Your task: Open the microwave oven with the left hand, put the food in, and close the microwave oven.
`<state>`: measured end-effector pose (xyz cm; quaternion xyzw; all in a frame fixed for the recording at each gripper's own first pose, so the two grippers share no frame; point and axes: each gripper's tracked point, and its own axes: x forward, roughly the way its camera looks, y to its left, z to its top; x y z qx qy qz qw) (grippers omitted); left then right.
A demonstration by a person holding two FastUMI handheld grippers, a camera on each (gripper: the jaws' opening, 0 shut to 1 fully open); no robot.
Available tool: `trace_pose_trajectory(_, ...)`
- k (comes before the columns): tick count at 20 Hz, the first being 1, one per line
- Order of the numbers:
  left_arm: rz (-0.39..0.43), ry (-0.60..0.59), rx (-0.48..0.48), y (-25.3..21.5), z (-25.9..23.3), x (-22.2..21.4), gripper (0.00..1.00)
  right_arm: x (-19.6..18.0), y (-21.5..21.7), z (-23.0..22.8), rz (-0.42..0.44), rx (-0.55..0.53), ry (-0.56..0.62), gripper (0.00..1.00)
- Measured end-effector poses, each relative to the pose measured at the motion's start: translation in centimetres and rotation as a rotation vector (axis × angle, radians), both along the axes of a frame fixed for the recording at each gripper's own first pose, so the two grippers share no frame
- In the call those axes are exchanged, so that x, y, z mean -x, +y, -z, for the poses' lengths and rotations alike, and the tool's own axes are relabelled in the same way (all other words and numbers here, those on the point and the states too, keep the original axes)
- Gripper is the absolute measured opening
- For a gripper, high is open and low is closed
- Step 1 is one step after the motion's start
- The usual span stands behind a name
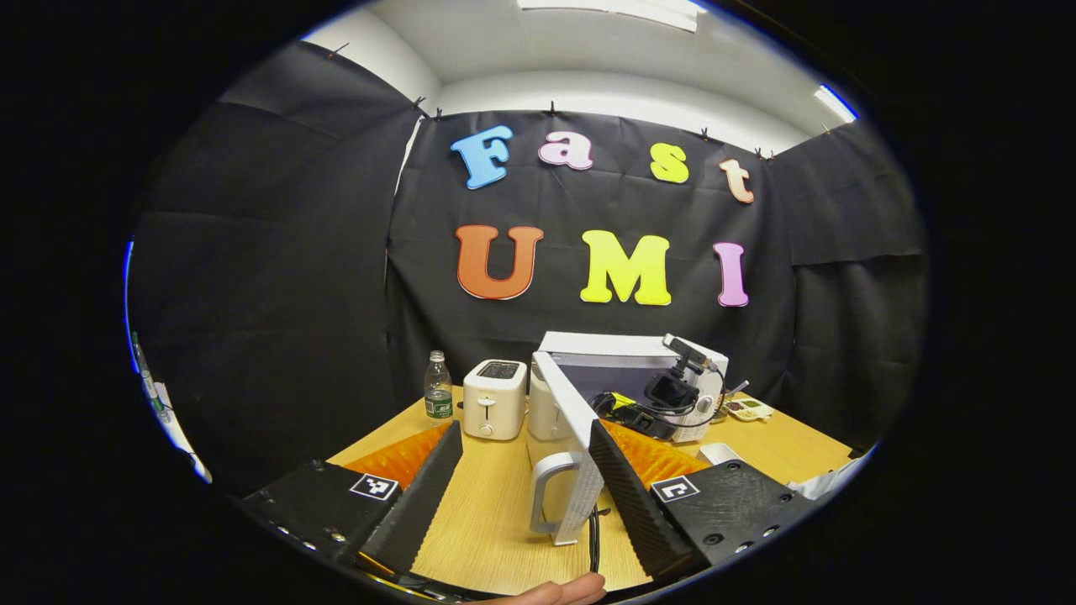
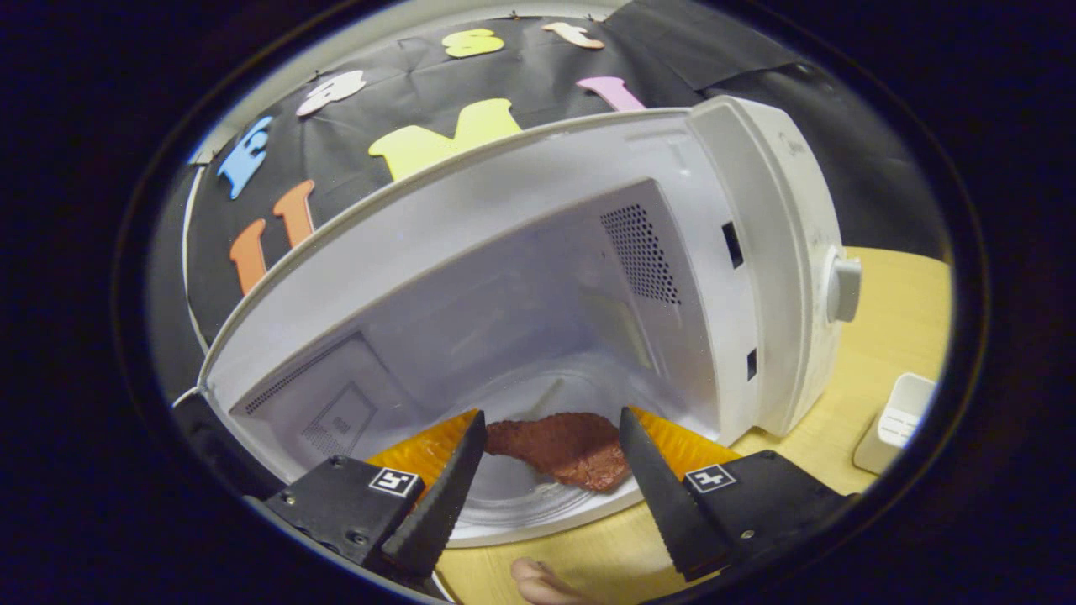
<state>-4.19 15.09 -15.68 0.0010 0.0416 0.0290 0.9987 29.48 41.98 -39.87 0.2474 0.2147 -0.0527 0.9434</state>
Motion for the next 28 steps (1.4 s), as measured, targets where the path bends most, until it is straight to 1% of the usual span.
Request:
trace_pose_trajectory(1, -0.001, -0.002, 0.0, 0.3, 0.1, 0.0, 0.93, 0.3, 0.3, -0.8, -0.027, -0.007, -0.015, 0.89)
trace_pose_trajectory(2, -0.007, -0.004, 0.004, 0.7, 0.3, 0.0, 0.93, 0.5, 0.5, -1.8, -0.055, -0.013, -0.037, 1.0)
trace_pose_trajectory(6, -0.064, -0.013, 0.048, 2.9, 0.6, -0.2, 0.93, 2.2, -1.4, -5.7, -0.097, 0.063, -0.109, 1.0)
trace_pose_trajectory(8, -0.074, -0.021, 0.083, 3.5, 0.9, 0.2, 0.94, 3.1, -3.2, -7.6, -0.09, 0.115, -0.151, 1.0)
trace_pose_trajectory(10, -0.076, -0.042, 0.111, 3.8, 0.8, 0.5, 0.93, 4.2, -5.3, -8.7, -0.07, 0.164, -0.168, 1.0)
trace_pose_trajectory(12, -0.083, -0.05, 0.109, 4.2, 0.8, 0.8, 0.93, 5.4, -7.2, -9.7, -0.056, 0.194, -0.179, 1.0)
trace_pose_trajectory(15, -0.098, -0.05, 0.064, 4.9, 1.1, 0.5, 0.93, 7.5, -10.1, -12.5, -0.058, 0.224, -0.218, 1.0)
trace_pose_trajectory(17, -0.098, -0.051, 0.044, 5.3, 1.2, 0.6, 0.93, 9.5, -11.6, -14.8, -0.086, 0.232, -0.249, 1.0)
trace_pose_trajectory(20, -0.098, -0.025, 0.049, 5.8, 2.4, 0.1, 0.94, 13.6, -14.2, -19.2, -0.127, 0.26, -0.303, 1.0)
trace_pose_trajectory(23, -0.104, -0.037, 0.048, 6.7, 2.2, 0.0, 0.93, 18.6, -16.5, -23.9, -0.167, 0.329, -0.363, 1.0)
trace_pose_trajectory(24, -0.118, -0.034, 0.042, 7.4, 2.3, -0.1, 0.92, 20.3, -17.4, -25.5, -0.174, 0.359, -0.383, 1.0)
trace_pose_trajectory(25, -0.127, -0.032, 0.032, 7.8, 2.5, -0.1, 0.74, 22.0, -18.4, -27.2, -0.177, 0.379, -0.411, 1.0)
trace_pose_trajectory(26, -0.129, -0.041, 0.017, 8.1, 2.3, -0.3, 0.89, 24.0, -19.1, -28.7, -0.184, 0.388, -0.44, 0.99)
trace_pose_trajectory(28, -0.12, -0.055, -0.025, 8.3, 2.2, -0.4, 0.82, 27.7, -20.4, -31.0, -0.201, 0.375, -0.484, 0.99)
